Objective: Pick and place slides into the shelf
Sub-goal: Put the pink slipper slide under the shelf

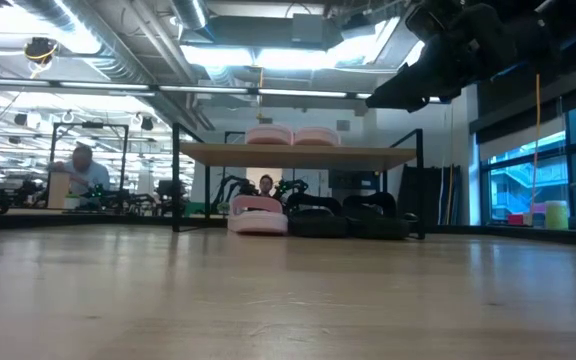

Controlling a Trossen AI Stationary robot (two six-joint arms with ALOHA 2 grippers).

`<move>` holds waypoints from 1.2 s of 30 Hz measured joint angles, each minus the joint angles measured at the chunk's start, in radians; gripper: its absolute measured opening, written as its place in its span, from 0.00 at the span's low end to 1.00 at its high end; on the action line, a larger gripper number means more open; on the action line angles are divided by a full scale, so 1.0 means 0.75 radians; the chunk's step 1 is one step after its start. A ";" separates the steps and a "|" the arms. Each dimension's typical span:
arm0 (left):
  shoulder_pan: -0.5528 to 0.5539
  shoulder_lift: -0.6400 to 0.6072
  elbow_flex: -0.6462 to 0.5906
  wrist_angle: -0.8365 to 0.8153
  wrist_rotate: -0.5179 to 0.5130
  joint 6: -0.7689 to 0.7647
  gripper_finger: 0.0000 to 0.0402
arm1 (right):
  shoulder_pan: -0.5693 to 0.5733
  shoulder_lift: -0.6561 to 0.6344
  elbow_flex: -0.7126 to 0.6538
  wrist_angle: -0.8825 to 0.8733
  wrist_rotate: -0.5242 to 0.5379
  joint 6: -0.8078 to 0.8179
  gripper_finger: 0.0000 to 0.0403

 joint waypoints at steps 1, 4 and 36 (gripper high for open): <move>-0.004 0.007 -0.005 0.004 0.000 0.001 0.34 | 0.000 0.000 0.000 0.000 0.000 0.000 0.45; -0.008 0.034 -0.021 -0.029 0.000 -0.001 0.34 | 0.000 0.000 0.000 0.000 0.000 0.000 0.45; 0.074 0.095 -0.263 -0.033 0.007 -0.003 0.03 | 0.000 0.000 0.000 -0.001 0.001 0.000 0.45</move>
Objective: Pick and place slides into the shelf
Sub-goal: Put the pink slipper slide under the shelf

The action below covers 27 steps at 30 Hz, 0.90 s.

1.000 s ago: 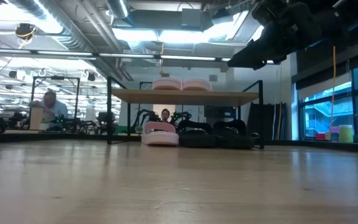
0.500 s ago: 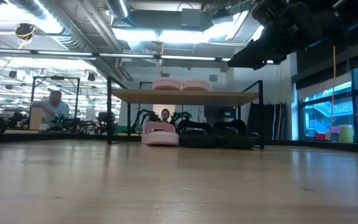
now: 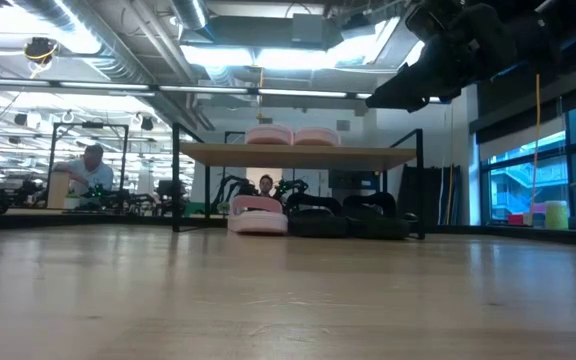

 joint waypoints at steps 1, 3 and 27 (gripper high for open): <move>0.014 0.000 0.000 0.001 -0.023 0.000 0.03 | 0.000 0.000 0.000 0.000 0.000 0.000 0.45; 0.048 0.000 0.000 -0.001 -0.083 0.000 0.02 | 0.000 0.000 0.000 0.000 0.000 0.000 0.45; 0.809 -0.012 0.002 0.406 -0.861 0.760 0.01 | 0.000 -0.001 0.000 0.000 0.001 0.000 0.45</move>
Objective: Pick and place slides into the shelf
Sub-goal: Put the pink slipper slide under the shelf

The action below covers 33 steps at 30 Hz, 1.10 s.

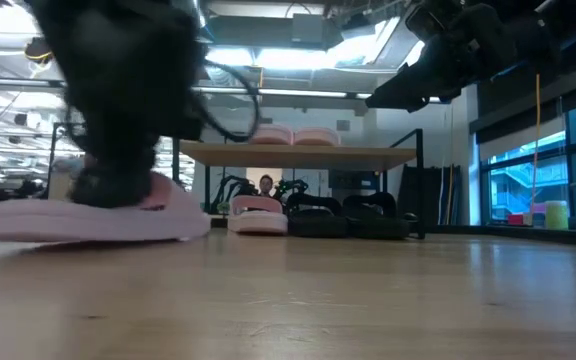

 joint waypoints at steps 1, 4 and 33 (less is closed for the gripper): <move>0.035 0.000 0.000 0.019 -0.004 0.025 0.01 | 0.000 0.000 0.000 0.000 0.000 0.000 0.45; 0.134 0.000 0.000 0.037 -0.009 0.059 0.01 | 0.000 0.000 0.000 0.000 0.000 0.000 0.45; 0.536 0.000 0.000 0.534 -0.071 0.294 0.01 | -0.001 0.000 0.000 0.000 0.004 0.010 0.45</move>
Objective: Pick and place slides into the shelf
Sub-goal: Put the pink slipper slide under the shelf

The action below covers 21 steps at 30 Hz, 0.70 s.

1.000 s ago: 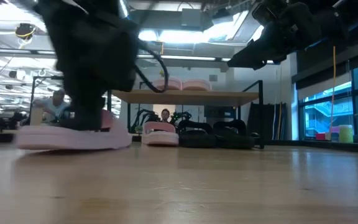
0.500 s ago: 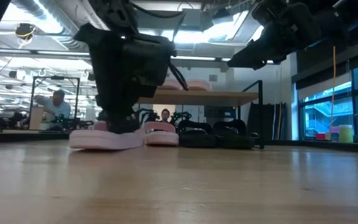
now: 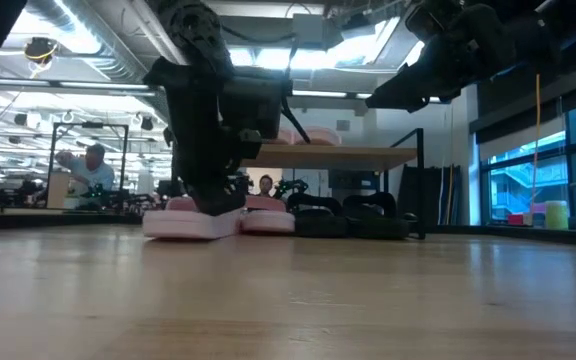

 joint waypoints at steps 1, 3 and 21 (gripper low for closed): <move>0.009 0.000 0.000 0.003 -0.004 0.011 0.01 | 0.000 0.000 0.000 0.000 0.000 0.001 0.45; 0.030 0.000 0.000 0.015 0.010 0.024 0.01 | 0.000 0.000 0.000 0.000 0.000 0.000 0.45; 0.053 0.000 0.000 0.042 0.008 0.078 0.08 | 0.000 0.000 0.000 0.000 -0.001 0.027 0.45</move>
